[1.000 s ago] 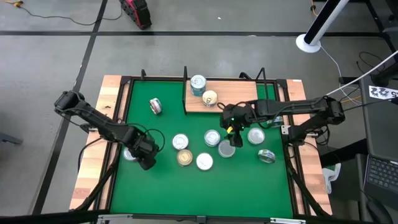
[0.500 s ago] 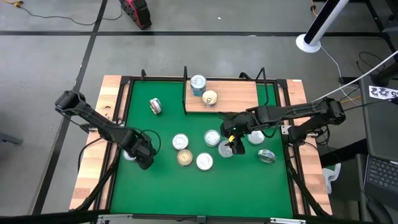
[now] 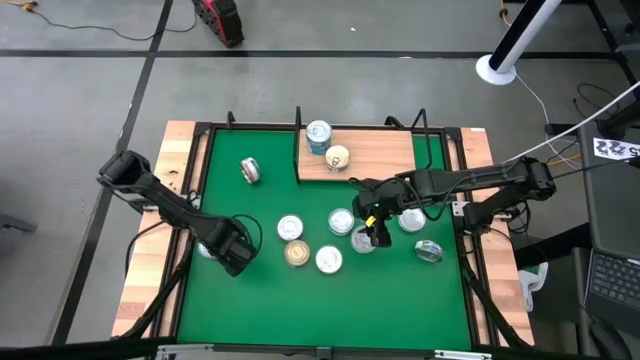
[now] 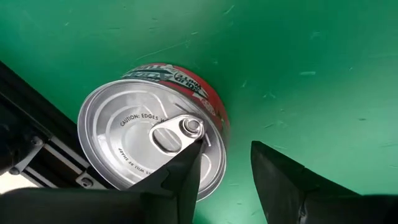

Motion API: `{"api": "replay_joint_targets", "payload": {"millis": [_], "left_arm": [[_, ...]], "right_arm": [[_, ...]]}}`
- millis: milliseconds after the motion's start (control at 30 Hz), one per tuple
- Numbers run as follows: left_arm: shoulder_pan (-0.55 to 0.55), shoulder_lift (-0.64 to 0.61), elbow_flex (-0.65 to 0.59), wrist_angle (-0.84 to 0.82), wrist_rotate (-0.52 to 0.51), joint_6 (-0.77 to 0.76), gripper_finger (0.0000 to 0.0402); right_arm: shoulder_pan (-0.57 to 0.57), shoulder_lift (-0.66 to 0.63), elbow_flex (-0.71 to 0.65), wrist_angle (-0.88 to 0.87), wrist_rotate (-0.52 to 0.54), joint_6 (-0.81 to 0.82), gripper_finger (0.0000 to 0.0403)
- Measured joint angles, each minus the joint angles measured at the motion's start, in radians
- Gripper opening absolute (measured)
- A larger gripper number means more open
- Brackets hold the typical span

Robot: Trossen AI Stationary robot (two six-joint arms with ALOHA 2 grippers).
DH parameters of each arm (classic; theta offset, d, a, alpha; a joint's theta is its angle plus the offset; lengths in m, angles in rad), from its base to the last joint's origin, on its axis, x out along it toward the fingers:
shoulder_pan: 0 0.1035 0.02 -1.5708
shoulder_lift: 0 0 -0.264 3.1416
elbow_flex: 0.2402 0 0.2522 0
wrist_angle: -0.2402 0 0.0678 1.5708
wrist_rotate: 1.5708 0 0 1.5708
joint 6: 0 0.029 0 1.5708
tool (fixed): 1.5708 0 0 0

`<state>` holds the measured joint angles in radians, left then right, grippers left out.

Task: Stack canned seafood by type on shelf
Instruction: Put the red tuna can on the shelf

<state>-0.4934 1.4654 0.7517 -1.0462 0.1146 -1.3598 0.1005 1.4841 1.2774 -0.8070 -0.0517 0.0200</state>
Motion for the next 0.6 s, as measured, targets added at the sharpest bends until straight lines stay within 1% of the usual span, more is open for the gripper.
{"api": "replay_joint_targets", "payload": {"millis": [67,133,400,467,600], "left_arm": [[0.000,0.005,0.000,-0.002,0.000,-0.001,0.0130],[0.000,0.006,0.000,-0.009,-0.001,-0.006,0.0114],[0.000,0.008,-0.002,-0.042,0.002,-0.030,0.0016],[0.000,0.008,-0.003,-0.042,0.003,-0.030,0.0006],[0.001,0.011,0.004,-0.046,-0.001,-0.027,0.0005]], "right_arm": [[0.000,0.000,0.000,0.000,0.000,0.000,0.0282],[0.000,0.000,0.000,0.002,0.000,0.000,0.0282],[-0.001,0.000,0.000,0.005,0.000,0.000,0.0282],[-0.001,0.000,0.000,0.005,0.000,0.000,0.0282],[-0.001,0.000,0.000,0.005,0.000,0.000,0.0282]]}}
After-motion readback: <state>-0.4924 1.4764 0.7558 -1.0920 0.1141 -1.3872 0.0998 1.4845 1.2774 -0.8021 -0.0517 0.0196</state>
